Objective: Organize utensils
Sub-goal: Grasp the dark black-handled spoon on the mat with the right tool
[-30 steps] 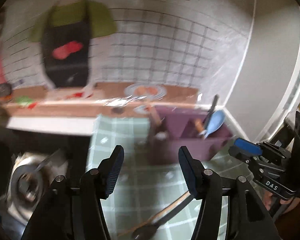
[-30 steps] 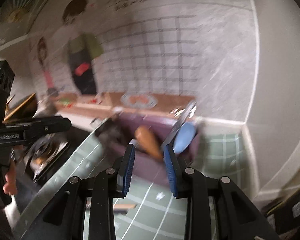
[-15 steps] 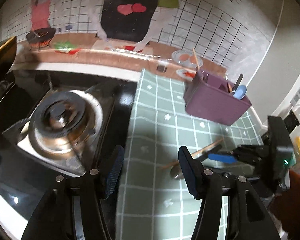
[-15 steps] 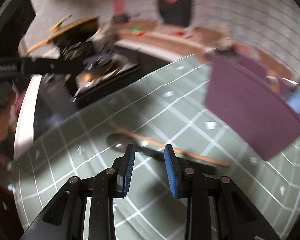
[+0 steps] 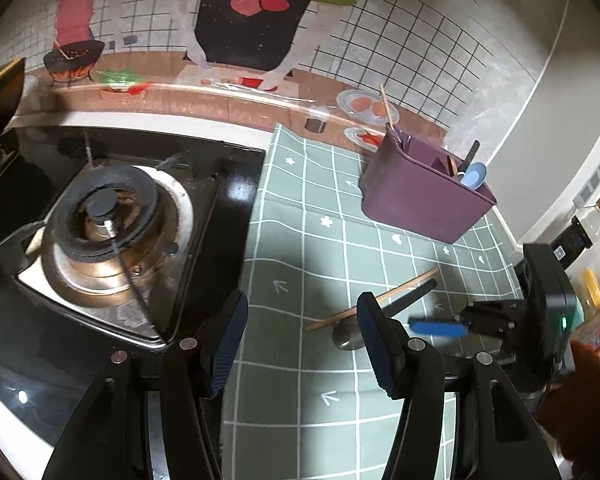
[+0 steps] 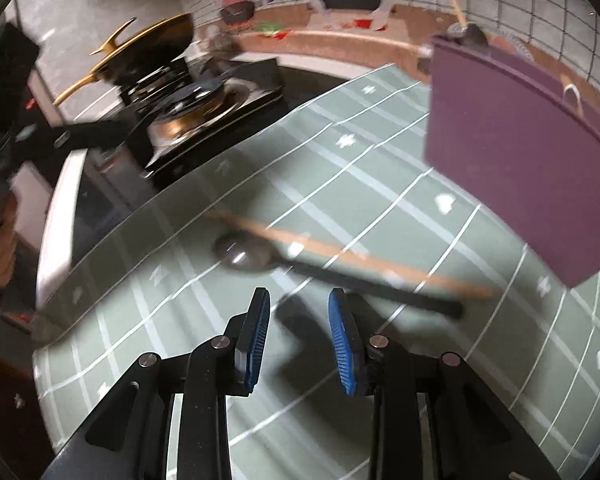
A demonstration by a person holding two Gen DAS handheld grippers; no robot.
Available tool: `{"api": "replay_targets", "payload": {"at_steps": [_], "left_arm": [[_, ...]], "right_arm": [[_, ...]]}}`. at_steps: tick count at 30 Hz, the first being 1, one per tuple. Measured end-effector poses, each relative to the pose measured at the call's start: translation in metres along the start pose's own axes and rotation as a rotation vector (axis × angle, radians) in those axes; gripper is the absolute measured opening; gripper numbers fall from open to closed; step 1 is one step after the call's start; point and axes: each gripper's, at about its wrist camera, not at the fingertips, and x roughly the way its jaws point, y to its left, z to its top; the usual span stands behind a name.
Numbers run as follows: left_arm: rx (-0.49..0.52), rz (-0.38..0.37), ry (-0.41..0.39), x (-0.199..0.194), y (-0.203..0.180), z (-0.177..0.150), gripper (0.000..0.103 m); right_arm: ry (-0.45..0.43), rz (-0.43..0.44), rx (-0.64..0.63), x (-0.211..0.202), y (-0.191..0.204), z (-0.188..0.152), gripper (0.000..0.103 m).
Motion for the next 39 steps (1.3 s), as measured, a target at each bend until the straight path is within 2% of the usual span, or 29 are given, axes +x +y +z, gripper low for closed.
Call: {"api": "replay_targets", "payload": {"at_steps": [3, 6, 12, 17, 20, 26, 29, 33, 39], "left_arm": [[0.011, 0.0, 0.016, 0.005, -0.004, 0.0, 0.058], [0.035, -0.022, 0.043, 0.01, -0.009, -0.005, 0.057], [0.078, -0.03, 0.07, 0.013, -0.014, -0.012, 0.057], [0.006, -0.044, 0.05, 0.009, 0.003, -0.006, 0.057], [-0.022, -0.05, 0.047, 0.009, 0.011, -0.003, 0.057], [-0.013, -0.037, 0.039, 0.005, 0.013, -0.005, 0.057], [0.0, -0.029, 0.03, 0.0, 0.015, -0.007, 0.057], [0.011, -0.018, 0.022, -0.008, 0.02, -0.006, 0.057], [0.013, -0.012, 0.003, -0.014, 0.025, -0.004, 0.057]], "right_arm": [[-0.027, -0.043, -0.072, -0.002, 0.012, 0.002, 0.029], [-0.057, -0.073, -0.052, 0.0, 0.003, 0.019, 0.029], [-0.022, -0.026, 0.023, 0.012, -0.023, 0.03, 0.028], [0.007, -0.004, 0.055, 0.002, -0.024, 0.009, 0.029], [0.034, 0.04, 0.049, -0.005, -0.012, -0.003, 0.029], [0.045, 0.026, -0.094, 0.003, 0.026, 0.001, 0.029], [0.032, -0.028, -0.158, 0.014, 0.039, 0.011, 0.029], [0.025, -0.022, -0.253, 0.026, 0.055, 0.024, 0.029], [-0.001, -0.01, -0.272, 0.033, 0.063, 0.031, 0.029]]}}
